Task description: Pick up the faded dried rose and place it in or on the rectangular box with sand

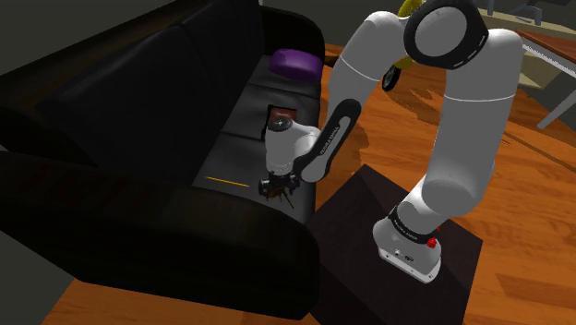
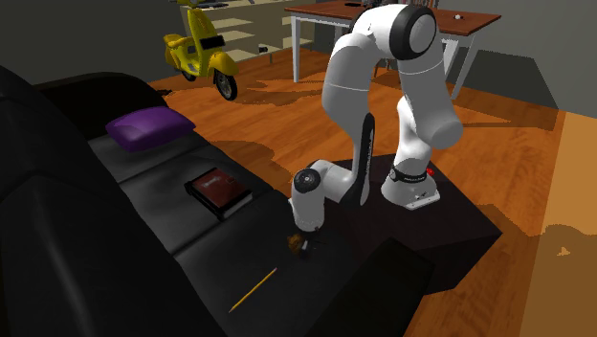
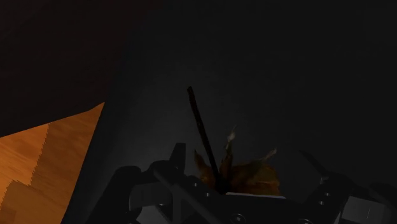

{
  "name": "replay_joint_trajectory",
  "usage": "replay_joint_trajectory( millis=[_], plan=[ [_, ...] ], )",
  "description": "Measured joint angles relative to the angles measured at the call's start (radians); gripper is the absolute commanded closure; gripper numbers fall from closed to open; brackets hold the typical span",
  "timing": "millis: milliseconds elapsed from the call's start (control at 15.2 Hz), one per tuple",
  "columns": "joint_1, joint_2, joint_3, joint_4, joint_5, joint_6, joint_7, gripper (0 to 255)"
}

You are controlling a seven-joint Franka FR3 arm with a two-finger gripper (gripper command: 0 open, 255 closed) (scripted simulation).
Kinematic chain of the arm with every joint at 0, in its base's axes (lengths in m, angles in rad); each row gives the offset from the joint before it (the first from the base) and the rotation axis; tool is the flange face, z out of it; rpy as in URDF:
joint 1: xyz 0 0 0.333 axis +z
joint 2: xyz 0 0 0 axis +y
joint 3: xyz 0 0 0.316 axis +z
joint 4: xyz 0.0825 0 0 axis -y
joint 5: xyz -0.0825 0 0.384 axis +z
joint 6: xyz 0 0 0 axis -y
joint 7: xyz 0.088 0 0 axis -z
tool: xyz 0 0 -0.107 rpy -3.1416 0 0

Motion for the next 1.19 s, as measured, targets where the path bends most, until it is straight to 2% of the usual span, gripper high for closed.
replay_joint_trajectory(
  millis=[462,528,1188],
  plan=[
    [0.016,0.027,-0.023,0.01,-0.023,0.018,0.016,0],
    [0.016,0.027,-0.023,0.01,-0.023,0.018,0.016,255],
    [0.016,0.027,-0.023,0.01,-0.023,0.018,0.016,255]
  ],
)
